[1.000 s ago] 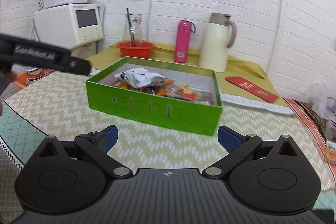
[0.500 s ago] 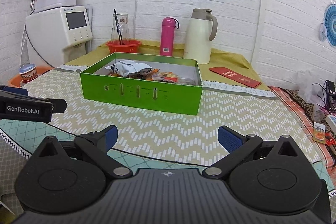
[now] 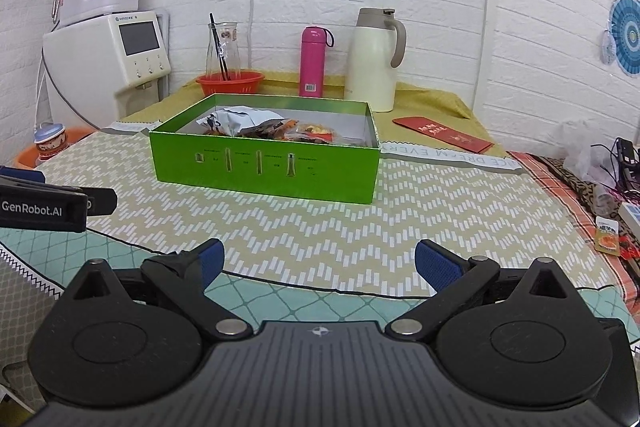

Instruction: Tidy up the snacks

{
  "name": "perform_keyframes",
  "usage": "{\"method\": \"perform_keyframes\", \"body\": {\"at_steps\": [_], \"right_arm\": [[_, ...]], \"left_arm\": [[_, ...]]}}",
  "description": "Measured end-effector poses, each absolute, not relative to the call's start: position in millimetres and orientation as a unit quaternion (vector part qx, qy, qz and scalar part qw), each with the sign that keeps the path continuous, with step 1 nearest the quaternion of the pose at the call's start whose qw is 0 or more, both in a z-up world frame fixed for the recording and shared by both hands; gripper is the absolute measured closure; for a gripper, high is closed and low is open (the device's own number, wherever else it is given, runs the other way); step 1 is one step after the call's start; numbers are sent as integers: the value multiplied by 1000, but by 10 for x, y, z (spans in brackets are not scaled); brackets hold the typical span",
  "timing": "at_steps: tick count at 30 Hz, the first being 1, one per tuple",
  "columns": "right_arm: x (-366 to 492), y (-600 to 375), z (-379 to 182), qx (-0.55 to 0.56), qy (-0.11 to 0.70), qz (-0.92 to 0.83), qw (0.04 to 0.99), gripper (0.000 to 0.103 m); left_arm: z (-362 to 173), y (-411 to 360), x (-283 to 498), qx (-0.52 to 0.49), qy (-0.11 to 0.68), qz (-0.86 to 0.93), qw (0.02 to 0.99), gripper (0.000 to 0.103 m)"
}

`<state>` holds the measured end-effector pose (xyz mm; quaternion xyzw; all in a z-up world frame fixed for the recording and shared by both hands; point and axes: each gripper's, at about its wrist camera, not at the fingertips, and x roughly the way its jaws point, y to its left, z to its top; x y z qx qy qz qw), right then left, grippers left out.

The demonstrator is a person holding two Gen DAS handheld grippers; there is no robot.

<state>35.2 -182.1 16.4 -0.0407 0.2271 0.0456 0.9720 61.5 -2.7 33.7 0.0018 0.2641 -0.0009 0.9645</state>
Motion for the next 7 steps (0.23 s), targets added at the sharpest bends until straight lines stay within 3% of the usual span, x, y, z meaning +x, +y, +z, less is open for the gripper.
{"method": "perform_keyframes", "body": {"at_steps": [7], "right_arm": [[335,-1816,185,-42,222,45,973,0]], "left_arm": [[372,-39,554,1,256,-4,967,13]]}}
